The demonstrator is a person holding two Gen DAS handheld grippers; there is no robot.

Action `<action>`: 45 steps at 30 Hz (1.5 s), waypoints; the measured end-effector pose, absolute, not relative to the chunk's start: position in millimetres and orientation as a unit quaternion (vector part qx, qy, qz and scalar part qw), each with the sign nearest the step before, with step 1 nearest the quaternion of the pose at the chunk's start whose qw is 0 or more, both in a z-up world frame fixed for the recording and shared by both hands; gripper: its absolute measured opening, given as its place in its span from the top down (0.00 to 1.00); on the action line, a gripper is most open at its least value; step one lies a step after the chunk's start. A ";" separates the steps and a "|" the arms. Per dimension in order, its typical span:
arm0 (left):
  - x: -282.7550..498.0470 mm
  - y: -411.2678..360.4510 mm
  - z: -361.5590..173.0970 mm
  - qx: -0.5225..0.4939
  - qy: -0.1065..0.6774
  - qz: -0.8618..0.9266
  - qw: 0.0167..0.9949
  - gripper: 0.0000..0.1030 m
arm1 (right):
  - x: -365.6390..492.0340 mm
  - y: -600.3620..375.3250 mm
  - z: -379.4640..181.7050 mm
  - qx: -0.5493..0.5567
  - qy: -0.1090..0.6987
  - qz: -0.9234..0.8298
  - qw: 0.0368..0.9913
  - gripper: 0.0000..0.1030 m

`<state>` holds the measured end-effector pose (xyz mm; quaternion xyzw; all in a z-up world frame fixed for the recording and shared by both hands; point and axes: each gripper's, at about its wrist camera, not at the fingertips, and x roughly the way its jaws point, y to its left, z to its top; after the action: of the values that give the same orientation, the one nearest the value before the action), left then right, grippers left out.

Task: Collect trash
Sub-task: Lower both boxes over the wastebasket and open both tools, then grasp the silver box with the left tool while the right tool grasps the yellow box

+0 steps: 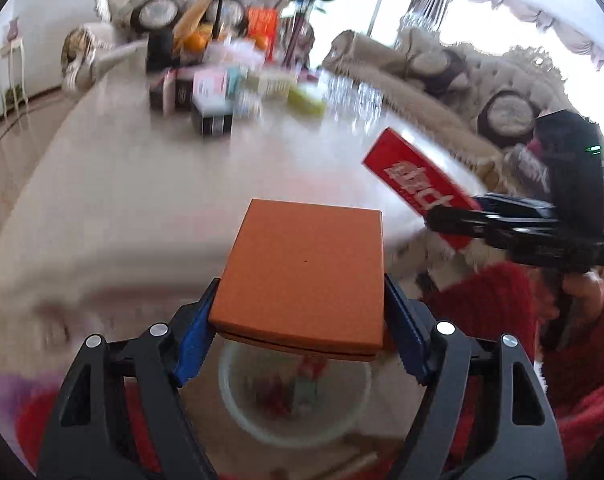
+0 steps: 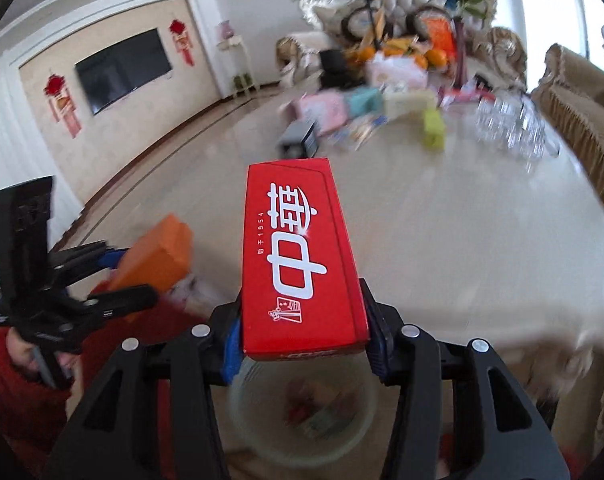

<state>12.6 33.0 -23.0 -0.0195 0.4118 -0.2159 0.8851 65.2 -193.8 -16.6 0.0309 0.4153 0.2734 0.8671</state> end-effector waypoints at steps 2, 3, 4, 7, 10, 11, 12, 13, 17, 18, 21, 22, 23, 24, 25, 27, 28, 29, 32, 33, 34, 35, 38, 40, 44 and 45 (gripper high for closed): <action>1.8 29.7 -49.4 -0.025 0.453 -0.209 0.866 0.27 | 49.9 -192.1 -35.4 0.039 0.448 0.276 0.849 0.54; 0.8 28.5 -62.0 -0.035 0.470 -0.210 0.857 0.27 | 44.1 -190.7 -49.5 0.045 0.469 0.274 0.839 0.54; 0.7 27.7 -73.2 -0.041 0.486 -0.212 0.847 0.27 | 42.1 -189.6 -60.7 0.049 0.484 0.270 0.831 0.54; 11.2 10.2 -119.3 -0.033 0.546 -0.214 0.809 0.27 | 44.3 -183.5 -104.8 0.046 0.540 0.253 0.801 0.54; 27.4 -3.9 -154.9 -0.012 0.585 -0.206 0.784 0.27 | 58.7 -178.9 -143.8 0.039 0.586 0.231 0.776 0.54; 31.1 -6.6 -164.4 -0.007 0.594 -0.203 0.778 0.27 | 64.8 -177.6 -153.6 0.035 0.596 0.225 0.770 0.55; 35.1 -9.3 -173.5 -0.003 0.602 -0.199 0.773 0.27 | 70.0 -177.0 -159.8 0.032 0.602 0.220 0.767 0.55; 37.0 -10.7 -180.1 0.001 0.608 -0.197 0.769 0.27 | 74.9 -175.9 -167.7 0.024 0.608 0.215 0.764 0.54; 42.6 -14.1 -202.3 0.013 0.633 -0.183 0.752 0.27 | 86.3 -169.8 -188.2 0.005 0.619 0.204 0.758 0.54; 44.4 -14.7 -205.7 0.015 0.638 -0.177 0.749 0.27 | 83.8 -168.2 -189.6 0.011 0.622 0.207 0.755 0.53; 40.9 -8.1 -212.4 0.022 0.644 -0.150 0.749 0.20 | 86.9 -166.1 -199.6 0.034 0.637 0.214 0.740 0.39; 40.5 -5.9 -212.1 0.014 0.640 -0.154 0.752 0.13 | 85.7 -165.7 -199.1 0.034 0.636 0.211 0.742 0.39; 39.2 -4.0 -207.9 0.005 0.633 -0.156 0.758 0.10 | 84.8 -166.8 -197.3 0.031 0.634 0.209 0.744 0.38; 37.9 -1.4 -203.4 -0.001 0.626 -0.154 0.765 0.09 | 82.2 -167.0 -195.1 0.026 0.632 0.205 0.747 0.36; 35.6 3.8 -197.4 -0.006 0.615 -0.149 0.774 0.09 | 78.9 -167.7 -191.2 0.020 0.629 0.199 0.751 0.35; 31.2 13.4 -180.2 -0.027 0.583 -0.143 0.799 0.09 | 71.4 -172.0 -178.4 0.020 0.618 0.205 0.759 0.35; 27.1 19.7 -166.5 -0.043 0.557 -0.138 0.818 0.09 | 66.7 -174.7 -168.2 0.025 0.609 0.210 0.765 0.35; 25.7 23.2 -158.4 -0.053 0.543 -0.134 0.827 0.09 | 62.3 -177.1 -157.4 0.030 0.597 0.216 0.772 0.35; 17.1 40.0 -127.3 -0.098 0.502 -0.120 0.851 0.09 | 51.0 -185.5 -121.5 0.046 0.552 0.226 0.801 0.35; 15.7 46.0 -116.1 -0.103 0.489 -0.111 0.859 0.09 | 52.3 -186.2 -112.7 0.053 0.537 0.227 0.811 0.35; 14.9 49.9 -105.8 -0.103 0.474 -0.103 0.868 0.09 | 53.0 -191.8 -95.6 0.064 0.510 0.227 0.827 0.35; 16.2 52.1 -91.0 -0.097 0.456 -0.091 0.880 0.09 | 54.8 -195.8 -80.8 0.070 0.486 0.224 0.842 0.35; 28.1 56.0 -56.5 -0.087 0.422 -0.069 0.900 0.09 | 70.0 -204.0 -40.8 0.062 0.412 0.208 0.885 0.35; 42.2 57.5 -36.0 -0.083 0.406 -0.070 0.907 0.09 | 87.8 -205.8 -22.7 0.039 0.384 0.187 0.903 0.32; 94.1 54.4 -5.5 -0.059 0.380 -0.042 0.922 0.09 | 146.9 -210.5 3.2 0.024 0.349 0.147 0.925 0.32; 110.5 52.6 -0.7 -0.059 0.376 -0.037 0.924 0.09 | 166.1 -210.4 7.4 0.024 0.346 0.139 0.928 0.32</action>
<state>110.5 52.6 -0.7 -0.0594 0.3757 -0.0368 0.9241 166.1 -210.4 7.4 0.0244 0.3456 0.1395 0.9276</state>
